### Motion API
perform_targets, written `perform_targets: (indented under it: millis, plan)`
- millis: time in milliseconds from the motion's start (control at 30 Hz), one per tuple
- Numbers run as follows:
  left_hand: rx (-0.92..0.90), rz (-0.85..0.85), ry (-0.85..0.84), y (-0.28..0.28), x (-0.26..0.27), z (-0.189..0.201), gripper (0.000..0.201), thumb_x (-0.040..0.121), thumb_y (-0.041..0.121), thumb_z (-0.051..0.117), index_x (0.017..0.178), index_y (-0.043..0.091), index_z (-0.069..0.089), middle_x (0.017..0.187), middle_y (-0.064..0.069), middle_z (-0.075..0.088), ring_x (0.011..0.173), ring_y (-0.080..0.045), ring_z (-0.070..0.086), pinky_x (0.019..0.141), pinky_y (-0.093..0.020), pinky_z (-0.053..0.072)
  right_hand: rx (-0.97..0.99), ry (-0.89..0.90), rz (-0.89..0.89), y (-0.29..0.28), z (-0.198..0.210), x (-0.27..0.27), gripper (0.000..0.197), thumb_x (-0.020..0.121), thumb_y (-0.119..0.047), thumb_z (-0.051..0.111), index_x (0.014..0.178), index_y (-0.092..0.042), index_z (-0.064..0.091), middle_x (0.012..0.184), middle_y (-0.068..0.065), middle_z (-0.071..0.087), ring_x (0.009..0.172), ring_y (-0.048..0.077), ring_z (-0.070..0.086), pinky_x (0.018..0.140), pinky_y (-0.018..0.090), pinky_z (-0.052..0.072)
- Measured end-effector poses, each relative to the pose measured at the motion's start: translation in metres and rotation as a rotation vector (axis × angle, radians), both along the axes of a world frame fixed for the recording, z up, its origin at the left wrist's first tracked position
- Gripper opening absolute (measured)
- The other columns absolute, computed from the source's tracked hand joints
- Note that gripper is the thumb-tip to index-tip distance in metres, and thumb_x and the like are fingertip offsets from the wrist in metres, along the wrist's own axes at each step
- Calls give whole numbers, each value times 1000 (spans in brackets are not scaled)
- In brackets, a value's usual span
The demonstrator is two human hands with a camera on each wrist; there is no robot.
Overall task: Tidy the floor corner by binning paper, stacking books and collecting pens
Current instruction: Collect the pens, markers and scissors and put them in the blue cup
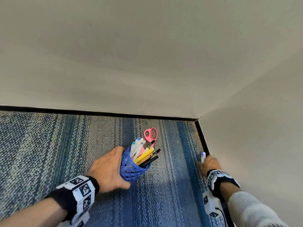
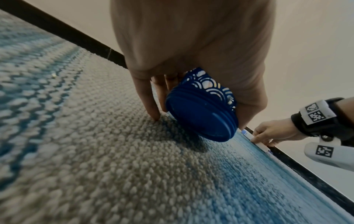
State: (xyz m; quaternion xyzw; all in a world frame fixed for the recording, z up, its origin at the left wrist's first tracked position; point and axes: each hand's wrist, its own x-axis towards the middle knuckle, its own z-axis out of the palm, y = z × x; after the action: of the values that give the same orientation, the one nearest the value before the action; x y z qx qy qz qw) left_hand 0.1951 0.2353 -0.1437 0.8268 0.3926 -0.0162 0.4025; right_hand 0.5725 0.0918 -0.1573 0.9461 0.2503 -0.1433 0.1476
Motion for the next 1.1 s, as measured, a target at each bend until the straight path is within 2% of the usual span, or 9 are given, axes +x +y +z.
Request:
perform_targets:
  millis: [167, 333, 433, 567, 667, 800, 867, 1000, 1100]
  plan:
    - [-19, -12, 5, 0, 2, 0, 78, 44, 62, 75, 100, 30, 32, 95, 17, 46, 87, -8, 51, 80, -28, 43, 127, 135, -17, 12, 6, -25, 38, 90, -29, 61, 114, -1, 55, 117, 22, 64, 107, 35, 61, 85, 33, 47]
    - [9, -1, -2, -3, 2, -2, 87, 47, 61, 76, 113, 22, 35, 97, 14, 42, 89, -9, 45, 86, -29, 42, 962, 433, 24, 45, 53, -105, 50, 79, -8, 73, 115, -14, 39, 88, 9, 64, 87, 37, 67, 79, 42, 53]
    - [9, 2, -17, -3, 3, -6, 80, 46, 65, 73, 105, 28, 35, 95, 17, 46, 86, -9, 51, 81, -30, 46, 1169, 730, 189, 60, 87, -157, 63, 78, -16, 73, 125, -29, 34, 85, 11, 66, 78, 36, 69, 74, 46, 58]
    - [23, 33, -51, -2, 1, -9, 81, 47, 70, 71, 108, 29, 37, 95, 15, 50, 82, -8, 55, 76, -28, 47, 988, 577, 618, 68, 100, -202, 48, 85, -21, 65, 126, -22, 40, 97, -3, 63, 84, 12, 62, 80, 35, 52]
    - [49, 83, -68, -2, -9, -10, 84, 45, 68, 72, 112, 29, 39, 98, 12, 53, 84, -12, 57, 79, -32, 48, 805, 387, 902, 74, 94, -206, 51, 94, -42, 49, 136, -14, 42, 113, -3, 56, 100, 14, 49, 93, 31, 42]
    - [53, 171, -71, 3, -25, -9, 84, 43, 63, 73, 113, 27, 43, 103, 9, 56, 89, -17, 60, 77, -31, 47, 971, 437, 441, 92, 69, -178, 40, 99, -41, 41, 124, -12, 53, 114, 3, 61, 108, 22, 57, 94, 34, 43]
    - [42, 208, -88, 8, -32, -6, 83, 44, 62, 74, 112, 26, 44, 102, 9, 56, 89, -17, 60, 76, -33, 48, 770, 364, 181, 101, 46, -158, 38, 98, -40, 46, 114, -7, 56, 115, 12, 64, 110, 29, 59, 89, 33, 42]
    - [75, 257, -79, 19, -47, 0, 77, 44, 66, 70, 105, 29, 42, 97, 11, 55, 82, -15, 57, 72, -33, 47, 254, 321, 223, 111, 3, -147, 41, 90, -54, 55, 87, -13, 60, 106, 16, 69, 101, 31, 64, 79, 31, 47]
    - [67, 286, -42, 25, -61, 5, 83, 44, 66, 71, 113, 28, 43, 105, 10, 56, 89, -15, 60, 77, -33, 50, 226, 320, 257, 114, -16, -150, 36, 89, -43, 62, 99, -8, 63, 106, 16, 69, 101, 30, 65, 84, 32, 50]
